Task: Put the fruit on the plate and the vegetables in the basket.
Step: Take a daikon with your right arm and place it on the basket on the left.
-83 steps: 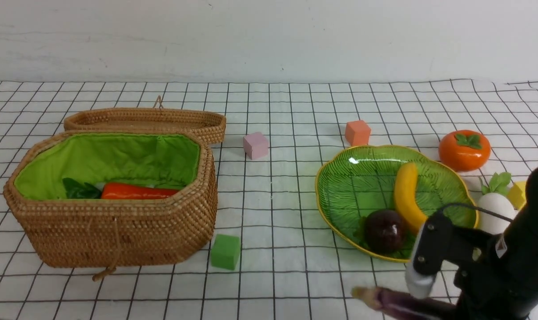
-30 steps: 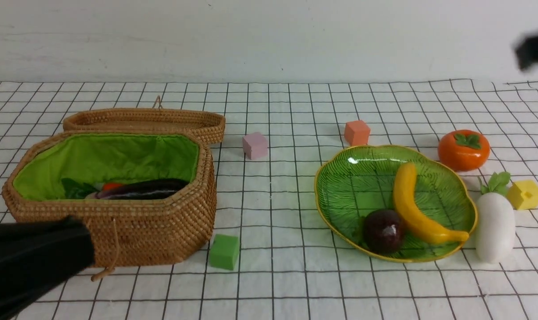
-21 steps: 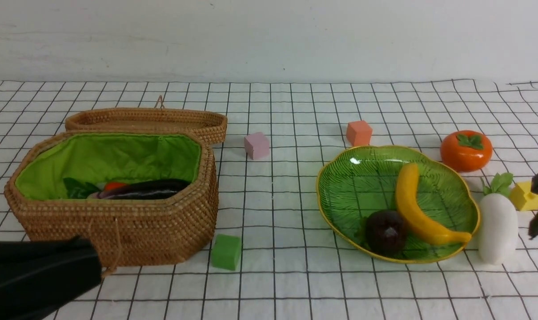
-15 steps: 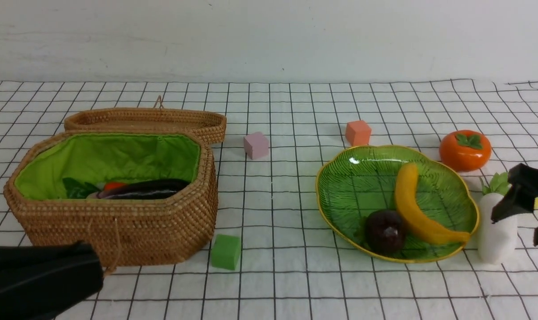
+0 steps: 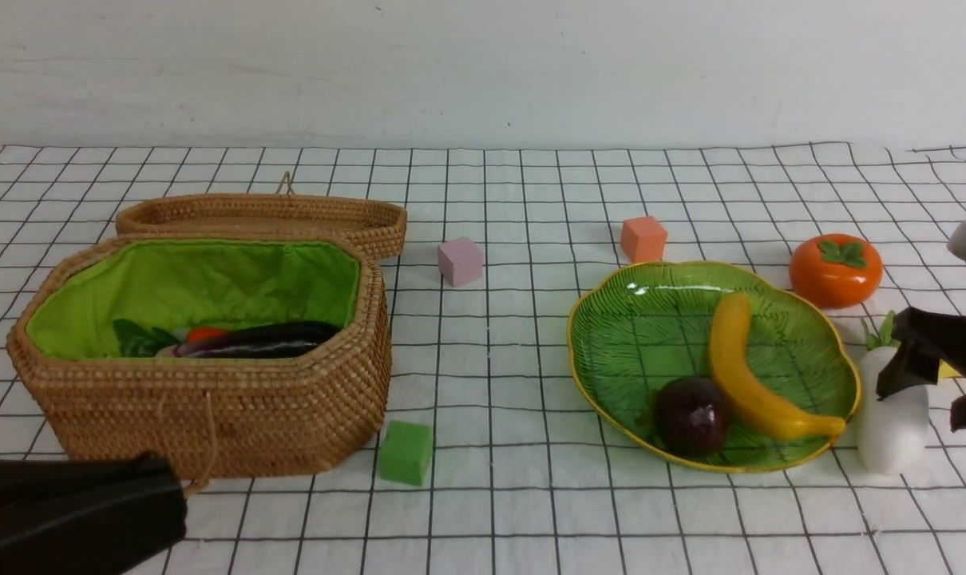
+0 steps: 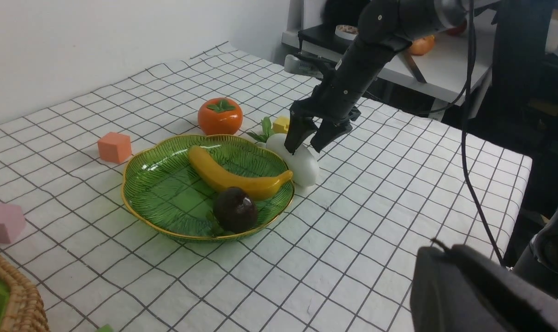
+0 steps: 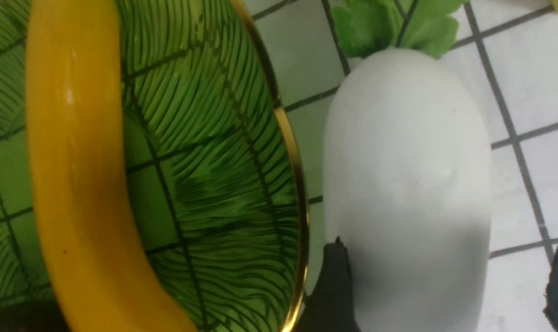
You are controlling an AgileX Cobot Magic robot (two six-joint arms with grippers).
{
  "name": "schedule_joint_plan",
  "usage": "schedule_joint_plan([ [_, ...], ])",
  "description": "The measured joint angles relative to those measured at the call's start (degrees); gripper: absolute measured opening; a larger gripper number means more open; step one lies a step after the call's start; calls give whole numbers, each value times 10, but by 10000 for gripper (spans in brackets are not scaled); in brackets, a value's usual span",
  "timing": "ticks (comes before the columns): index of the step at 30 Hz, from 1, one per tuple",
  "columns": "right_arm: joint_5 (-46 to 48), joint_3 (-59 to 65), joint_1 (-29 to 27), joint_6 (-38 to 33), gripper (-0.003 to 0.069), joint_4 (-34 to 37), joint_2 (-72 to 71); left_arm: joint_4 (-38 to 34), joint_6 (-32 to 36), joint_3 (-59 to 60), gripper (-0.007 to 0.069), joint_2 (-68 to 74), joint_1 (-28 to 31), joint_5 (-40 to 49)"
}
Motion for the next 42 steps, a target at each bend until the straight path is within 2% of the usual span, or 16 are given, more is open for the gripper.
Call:
schedule_joint_plan([
  [10, -10, -1, 0, 1, 582, -4, 50, 0, 0, 0, -10, 0, 0, 0],
  [14, -11, -2, 0, 1, 505, -22, 53, 0, 0, 0, -8, 0, 0, 0],
  [17, -8, -3, 0, 1, 498, -27, 53, 7, 0, 0, -8, 0, 0, 4],
  [21, 27, -4, 0, 1, 498, -34, 40, 52, -14, 0, -8, 0, 0, 20],
  [26, 122, -9, 14, 12, 498, -27, -55, 153, -112, 0, -8, 0, 0, 36],
  [29, 171, -51, 85, 13, 498, -20, -140, 283, -246, 0, -8, 0, 0, 67],
  [31, 179, -112, 166, -5, 498, -9, -172, 391, -357, 0, -8, 0, 0, 108],
  [32, 179, -119, 174, -5, 498, -8, -172, 401, -367, 0, -8, 0, 0, 112],
  [33, 176, -169, 235, -27, 498, 1, -173, 465, -436, 0, -8, 0, 0, 144],
  [35, 158, -252, 332, -63, 498, 11, -151, 538, -525, 0, -8, 0, 0, 188],
  [38, 122, -365, 441, -126, 498, 19, -82, 572, -580, 0, -6, 0, 0, 212],
  [39, 120, -365, 447, -130, 498, 19, -77, 572, -583, 0, -6, 0, 0, 213],
  [40, 108, -430, 487, -165, 498, 22, -26, 573, -592, 0, -6, 0, 0, 212],
  [42, 103, -490, 518, -187, 498, 23, 36, 571, -595, 0, -6, 0, 0, 209],
])
